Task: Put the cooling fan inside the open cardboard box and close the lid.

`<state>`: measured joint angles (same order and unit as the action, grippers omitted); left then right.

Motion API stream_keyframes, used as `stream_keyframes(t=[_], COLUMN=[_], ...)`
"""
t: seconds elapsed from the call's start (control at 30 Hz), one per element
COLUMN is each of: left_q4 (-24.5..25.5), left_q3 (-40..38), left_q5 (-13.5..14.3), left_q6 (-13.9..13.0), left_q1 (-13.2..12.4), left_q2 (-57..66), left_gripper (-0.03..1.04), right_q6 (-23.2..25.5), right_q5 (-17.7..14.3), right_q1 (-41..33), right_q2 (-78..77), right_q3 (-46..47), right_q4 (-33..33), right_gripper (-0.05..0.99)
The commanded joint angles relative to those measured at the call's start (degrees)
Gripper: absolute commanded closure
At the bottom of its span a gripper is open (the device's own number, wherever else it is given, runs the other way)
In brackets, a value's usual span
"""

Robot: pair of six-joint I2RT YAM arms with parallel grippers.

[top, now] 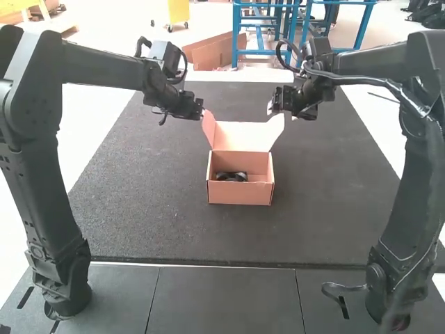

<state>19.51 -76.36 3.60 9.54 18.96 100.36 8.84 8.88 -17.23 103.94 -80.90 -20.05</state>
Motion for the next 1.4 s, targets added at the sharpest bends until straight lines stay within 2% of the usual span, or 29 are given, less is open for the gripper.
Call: stream_keyframes(t=[0.0,0.13,0.27,0.37,0.6,0.67,0.8,1.0,1.37], left_q4=[-0.1,0.0,0.2,0.4,0.6,0.6,0.6,1.2,3.1], left_q3=[-2.2,-2.2,-2.2,-2.4,-2.4,-2.4,-2.5,-2.5,-3.4], left_q5=[-1.1,-1.1,-1.1,-1.1,-1.1,-1.1,-1.1,-1.2,-1.1], left_q6=[0.7,0.7,0.7,0.7,0.8,0.8,0.8,1.2,3.6], left_q1=[0.5,0.5,0.5,0.5,0.5,0.5,0.5,0.7,2.5], left_q2=[1.1,1.1,1.1,1.1,1.1,1.1,1.1,0.9,0.2], left_gripper=[0.04,0.04,0.04,0.04,0.04,0.04,0.04,0.04,0.04], right_q6=[1.2,1.2,1.5,2.5,2.5,2.5,2.5,2.5,2.5], right_q5=[0.9,1.1,1.7,1.9,2.5,2.7,3.6,4.0,4.0], right_q1=[1.3,1.4,1.4,1.4,1.2,1.2,1.1,0.9,-0.2], right_q2=[0.7,0.7,0.7,0.7,0.9,0.9,0.9,0.7,-1.8], right_q3=[-2.1,-2.0,-1.7,-1.7,-1.7,-1.6,-1.4,-1.4,0.1], right_q4=[-0.1,-0.9,-1.0,-1.0,-1.2,-1.2,-1.2,-1.9,-2.6], right_gripper=[0.22,0.38,0.49,0.64,0.72,0.78,0.96,0.96,0.96])
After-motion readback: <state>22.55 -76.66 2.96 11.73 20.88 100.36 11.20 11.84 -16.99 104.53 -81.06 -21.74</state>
